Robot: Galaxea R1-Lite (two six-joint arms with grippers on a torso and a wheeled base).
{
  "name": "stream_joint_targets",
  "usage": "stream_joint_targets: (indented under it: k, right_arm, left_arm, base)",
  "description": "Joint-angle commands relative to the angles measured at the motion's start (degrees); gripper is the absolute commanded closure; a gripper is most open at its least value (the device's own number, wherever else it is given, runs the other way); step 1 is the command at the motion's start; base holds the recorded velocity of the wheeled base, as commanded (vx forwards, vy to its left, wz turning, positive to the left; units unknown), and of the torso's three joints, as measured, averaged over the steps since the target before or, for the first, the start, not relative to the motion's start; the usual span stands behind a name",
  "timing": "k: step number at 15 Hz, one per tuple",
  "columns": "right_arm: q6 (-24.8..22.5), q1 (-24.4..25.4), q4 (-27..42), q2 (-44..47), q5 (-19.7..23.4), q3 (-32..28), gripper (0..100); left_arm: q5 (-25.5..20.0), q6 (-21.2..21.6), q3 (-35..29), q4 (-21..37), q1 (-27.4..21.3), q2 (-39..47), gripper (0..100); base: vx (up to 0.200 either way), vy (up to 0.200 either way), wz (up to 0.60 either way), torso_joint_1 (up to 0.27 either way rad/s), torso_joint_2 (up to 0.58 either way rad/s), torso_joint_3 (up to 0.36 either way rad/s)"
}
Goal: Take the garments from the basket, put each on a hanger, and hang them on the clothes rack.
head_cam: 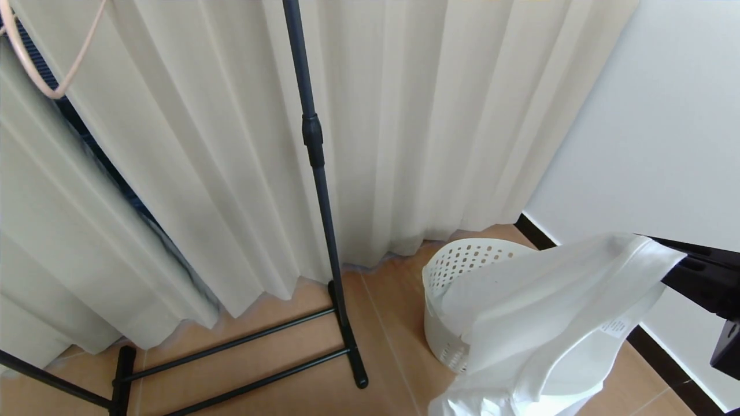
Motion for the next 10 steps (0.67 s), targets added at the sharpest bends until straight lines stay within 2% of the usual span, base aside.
stream_joint_targets:
  k: [1, 4, 10]
  right_arm:
    - [-0.04, -0.04, 0.03, 0.15, -0.04, -0.06, 100]
    - [-0.04, -0.04, 0.03, -0.29, -0.04, 0.03, 100]
    - [-0.21, -0.04, 0.03, -0.20, 0.05, 0.47, 100]
  left_arm:
    - [0.07, -0.07, 0.00, -0.01, 0.01, 0.07, 0]
    - [-0.02, 0.01, 0.00, -0.01, 0.01, 0.07, 0]
    - [-0.02, 0.10, 0.00, -0.01, 0.01, 0.07, 0]
  base:
    - [0.000, 0.000, 0.00, -0.002, 0.01, 0.203]
    - [0.000, 0.000, 0.00, 0.046, -0.27, -0.027]
    - [0.000, 0.000, 0.00, 0.111, -0.44, -0.141]
